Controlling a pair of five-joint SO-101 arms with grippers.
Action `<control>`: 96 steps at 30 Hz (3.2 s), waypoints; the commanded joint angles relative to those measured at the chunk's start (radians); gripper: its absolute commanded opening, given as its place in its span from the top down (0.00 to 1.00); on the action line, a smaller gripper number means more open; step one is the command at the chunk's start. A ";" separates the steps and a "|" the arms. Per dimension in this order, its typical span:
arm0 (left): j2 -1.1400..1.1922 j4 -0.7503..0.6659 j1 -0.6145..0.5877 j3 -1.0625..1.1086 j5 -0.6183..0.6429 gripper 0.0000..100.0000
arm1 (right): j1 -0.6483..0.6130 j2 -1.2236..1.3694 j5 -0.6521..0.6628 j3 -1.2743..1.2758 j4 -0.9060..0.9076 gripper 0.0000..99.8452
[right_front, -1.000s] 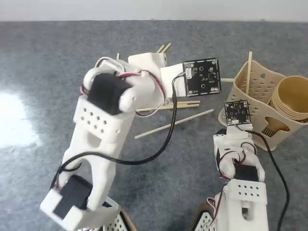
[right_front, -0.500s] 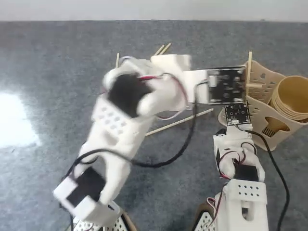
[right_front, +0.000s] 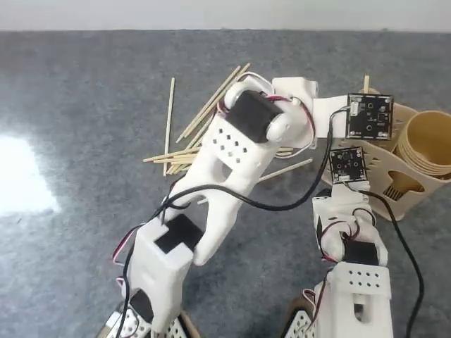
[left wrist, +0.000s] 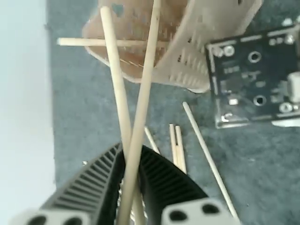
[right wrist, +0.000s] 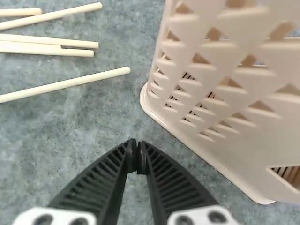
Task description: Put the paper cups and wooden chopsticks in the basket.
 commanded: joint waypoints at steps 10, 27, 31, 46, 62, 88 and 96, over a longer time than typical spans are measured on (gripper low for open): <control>0.044 -0.196 0.127 -0.048 0.132 0.98 | 0.002 -0.015 -0.012 -0.011 -0.015 0.99; 0.104 -0.097 0.101 -0.117 0.153 0.92 | 0.002 -0.015 -0.011 -0.011 -0.013 0.99; 0.104 -0.054 0.091 -0.240 0.216 0.90 | 0.002 -0.015 -0.011 -0.011 -0.013 0.99; -0.166 0.023 -0.141 -0.412 0.416 0.90 | -0.113 -0.015 0.015 -0.015 0.016 0.99; -1.023 0.023 -0.440 0.593 0.440 0.90 | -0.177 -0.016 0.101 -0.338 0.450 0.99; -1.838 -0.488 -0.821 2.130 0.437 0.90 | -0.170 -0.421 0.563 -0.606 0.704 0.99; -1.837 -0.721 -0.816 2.393 0.520 0.90 | -0.157 -0.423 0.761 -0.606 0.645 0.78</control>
